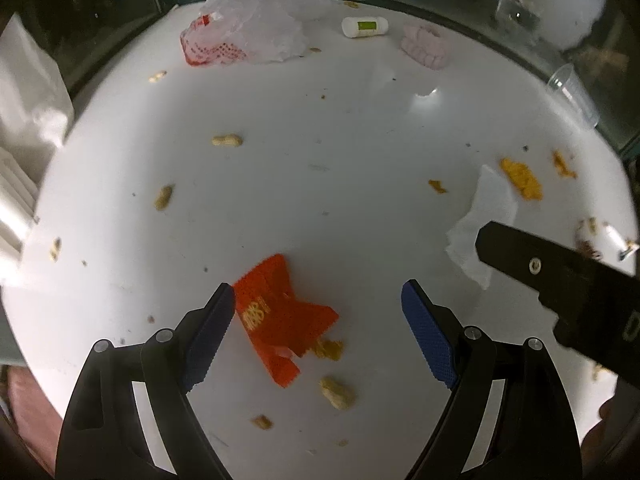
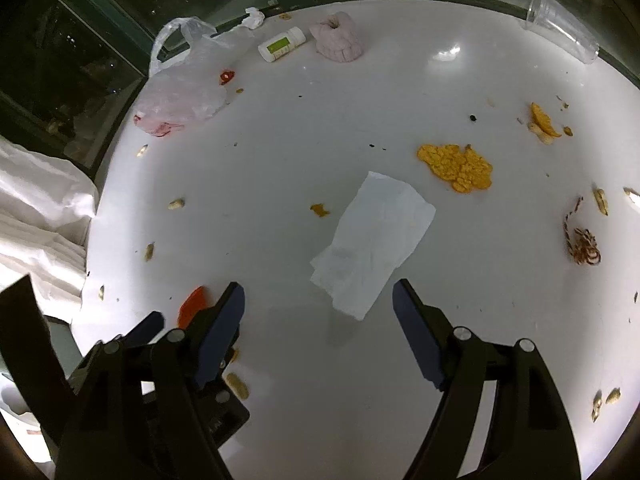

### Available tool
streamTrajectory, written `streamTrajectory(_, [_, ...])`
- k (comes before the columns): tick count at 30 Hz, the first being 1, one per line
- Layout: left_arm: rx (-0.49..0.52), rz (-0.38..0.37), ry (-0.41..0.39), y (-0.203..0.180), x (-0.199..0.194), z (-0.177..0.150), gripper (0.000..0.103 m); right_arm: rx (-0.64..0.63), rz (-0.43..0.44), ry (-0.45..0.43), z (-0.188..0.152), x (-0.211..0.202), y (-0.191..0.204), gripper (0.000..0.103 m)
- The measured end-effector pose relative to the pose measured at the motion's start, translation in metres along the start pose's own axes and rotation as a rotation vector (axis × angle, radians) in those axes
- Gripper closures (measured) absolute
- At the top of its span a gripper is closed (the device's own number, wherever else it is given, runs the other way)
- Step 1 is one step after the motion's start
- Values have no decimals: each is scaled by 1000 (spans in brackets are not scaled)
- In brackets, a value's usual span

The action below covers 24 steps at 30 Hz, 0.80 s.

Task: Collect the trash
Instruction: 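Grasp the red snack wrapper with the left tool while the right tool grasps a white tissue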

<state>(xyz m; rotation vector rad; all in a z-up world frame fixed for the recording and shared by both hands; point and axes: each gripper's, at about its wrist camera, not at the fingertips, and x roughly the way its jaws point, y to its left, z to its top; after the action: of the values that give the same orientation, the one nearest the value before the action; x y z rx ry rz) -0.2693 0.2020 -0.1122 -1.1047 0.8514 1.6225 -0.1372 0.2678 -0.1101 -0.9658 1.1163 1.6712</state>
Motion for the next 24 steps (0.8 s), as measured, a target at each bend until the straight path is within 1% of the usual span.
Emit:
streamTrajectory(2, [-4,19,-2,-1,4,0,21,7,-4,11,3,6,-3,30])
streamTrajectory(5, [-4,25,15,-2,10,1,21,15,-11,22,6,14,-8,30])
streamTrajectory(7, [-4,49,4,-3,12,1,21,10,-18,43,10,21,-9,30])
streamTrajectory(12, [-38,108,-5,3,18,3,21,-11,-25,63,18,34,-11,30])
streamTrajectory(16, [-65,139,36,7,32,6,21,-19,-26,74,24,47,-14,29])
streamTrajectory(18, [-79,150,35,10,34,5,19,-41,-30,62,26,48,-13,29])
streamTrajectory(21, [-92,173,22,11,34,4,14,-66,-39,53,28,51,-10,26])
streamTrajectory(22, [-94,181,16,11,34,3,11,-77,-49,45,27,51,-9,25])
streamTrajectory(24, [-96,183,8,12,34,2,11,-89,-89,35,25,50,-8,25])
